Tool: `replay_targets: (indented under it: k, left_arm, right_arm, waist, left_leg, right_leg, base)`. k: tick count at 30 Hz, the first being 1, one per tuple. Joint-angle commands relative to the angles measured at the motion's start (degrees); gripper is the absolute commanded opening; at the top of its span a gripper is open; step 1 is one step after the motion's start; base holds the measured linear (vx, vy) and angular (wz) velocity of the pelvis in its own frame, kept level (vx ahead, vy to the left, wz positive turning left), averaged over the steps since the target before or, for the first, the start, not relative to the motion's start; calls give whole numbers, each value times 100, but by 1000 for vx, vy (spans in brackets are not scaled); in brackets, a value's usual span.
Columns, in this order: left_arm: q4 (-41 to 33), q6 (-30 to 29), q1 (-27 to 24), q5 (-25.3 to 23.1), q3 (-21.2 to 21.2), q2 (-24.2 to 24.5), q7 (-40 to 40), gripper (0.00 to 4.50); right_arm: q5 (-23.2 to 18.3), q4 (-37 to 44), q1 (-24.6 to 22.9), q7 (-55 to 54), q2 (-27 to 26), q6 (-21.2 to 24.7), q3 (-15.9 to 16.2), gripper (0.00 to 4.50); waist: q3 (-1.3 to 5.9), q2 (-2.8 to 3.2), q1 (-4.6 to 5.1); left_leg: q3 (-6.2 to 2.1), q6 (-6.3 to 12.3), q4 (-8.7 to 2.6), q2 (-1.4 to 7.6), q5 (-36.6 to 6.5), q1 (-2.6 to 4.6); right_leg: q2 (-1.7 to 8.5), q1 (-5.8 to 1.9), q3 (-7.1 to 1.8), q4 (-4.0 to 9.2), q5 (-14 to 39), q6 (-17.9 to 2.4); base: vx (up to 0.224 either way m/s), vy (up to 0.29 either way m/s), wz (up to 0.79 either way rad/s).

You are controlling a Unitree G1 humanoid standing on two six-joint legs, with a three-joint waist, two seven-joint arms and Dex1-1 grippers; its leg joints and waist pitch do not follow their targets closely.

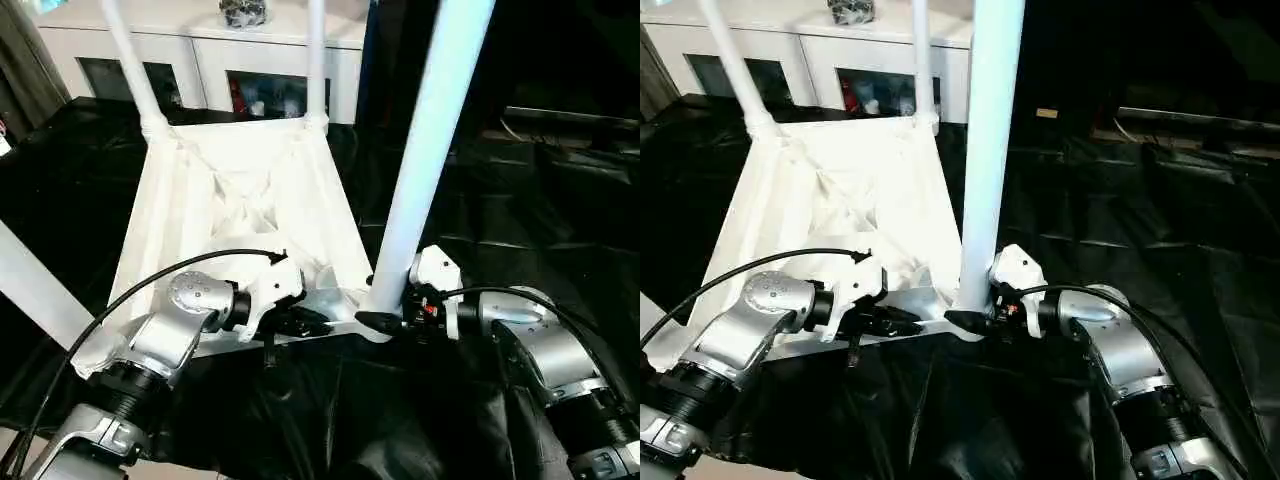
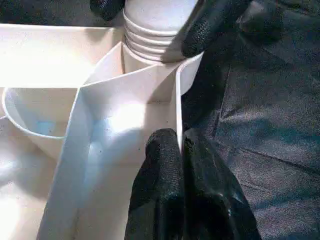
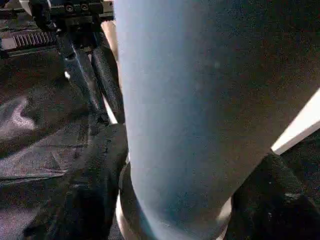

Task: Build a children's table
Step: Rotate leg to tighten

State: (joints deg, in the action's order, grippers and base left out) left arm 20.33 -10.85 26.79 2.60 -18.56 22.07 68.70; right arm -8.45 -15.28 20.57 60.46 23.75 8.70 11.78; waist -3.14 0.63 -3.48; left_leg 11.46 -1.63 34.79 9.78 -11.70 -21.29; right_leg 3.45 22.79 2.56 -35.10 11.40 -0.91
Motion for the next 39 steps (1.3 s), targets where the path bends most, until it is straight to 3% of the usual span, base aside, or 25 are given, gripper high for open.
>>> replay_targets:
  k: [1,6,9,14,18,23,24,25,27,31,34,39]
  left_arm:
    - [-137,93,7,125,-43,-82,22,0]
    - [15,57,110,0,6,-258,-349,0]
    - [248,-7,254,-150,73,-442,-825,0]
    - [762,-342,664,-414,275,-1145,-2237,0]
    - [889,-533,824,-492,346,-1533,-2881,0]
    - [998,-419,887,-640,268,-1807,-3126,0]
    - [993,-391,875,-649,234,-1804,-3068,0]
    - [975,-366,862,-647,220,-1787,-3028,0]
    - [878,-335,805,-616,167,-1709,-2883,0]
    - [636,-218,624,-562,60,-1449,-2374,0]
    - [499,-131,516,-503,14,-1297,-2060,0]
    - [230,72,316,-342,-96,-935,-1312,0]
  right_arm:
    - [2,73,-46,83,15,59,141,272]
    - [-19,3,-144,-150,-172,146,88,265]
    - [1,-163,-110,-595,-405,175,-56,264]
    - [290,-1059,204,-2623,-1269,198,-550,264]
    - [354,-1345,359,-3418,-1702,181,-683,264]
    - [510,-1489,486,-3842,-2146,-71,-647,264]
    - [512,-1509,505,-3815,-2186,-128,-653,299]
    - [480,-1495,505,-3759,-2183,-115,-662,334]
    - [368,-1423,499,-3546,-2147,-56,-678,336]
    - [393,-1220,478,-3070,-1776,-102,-528,382]
    - [355,-1066,438,-2650,-1552,-57,-457,409]
    - [167,-519,227,-1238,-828,129,-178,409]
  waist:
    - [378,-56,10]
    - [379,-39,12]
    - [362,-47,27]
    - [344,-45,99]
    - [343,-46,140]
    - [388,-46,131]
    - [385,-47,135]
    - [388,-41,132]
    - [372,-30,131]
    - [368,-35,148]
    - [379,-44,152]
    - [374,-49,118]
  left_leg:
    - [-166,445,-384,380,-523,81]
    - [-162,466,-379,377,-487,80]
    - [-167,397,-392,374,-637,91]
    - [-199,1,-423,335,-1022,109]
    - [-181,80,-413,325,-980,96]
    - [-186,264,-396,327,-609,50]
    - [-181,290,-394,324,-613,52]
    - [-182,322,-392,327,-631,60]
    - [-181,345,-402,334,-725,63]
    - [-190,332,-408,338,-825,56]
    - [-185,395,-398,340,-702,42]
    - [-180,496,-397,356,-695,53]
  right_leg:
    - [504,-288,-288,345,437,-1497]
    - [495,-280,-287,346,370,-1500]
    - [494,-269,-284,385,604,-1479]
    - [514,-273,-275,480,1598,-1239]
    - [492,-242,-292,500,1493,-1181]
    - [498,-289,-280,426,811,-1283]
    - [497,-283,-281,429,787,-1298]
    - [503,-287,-277,429,782,-1323]
    - [500,-284,-277,443,870,-1332]
    - [505,-296,-274,454,1010,-1299]
    - [504,-305,-279,428,817,-1321]
    - [486,-308,-272,412,677,-1390]
  base:
    - [0,0,0]
    - [0,0,0]
    - [0,0,0]
    - [0,0,0]
    - [0,0,0]
    - [0,0,0]
    - [0,0,0]
    - [0,0,0]
    - [0,0,0]
    - [0,0,0]
    - [0,0,0]
    - [0,0,0]
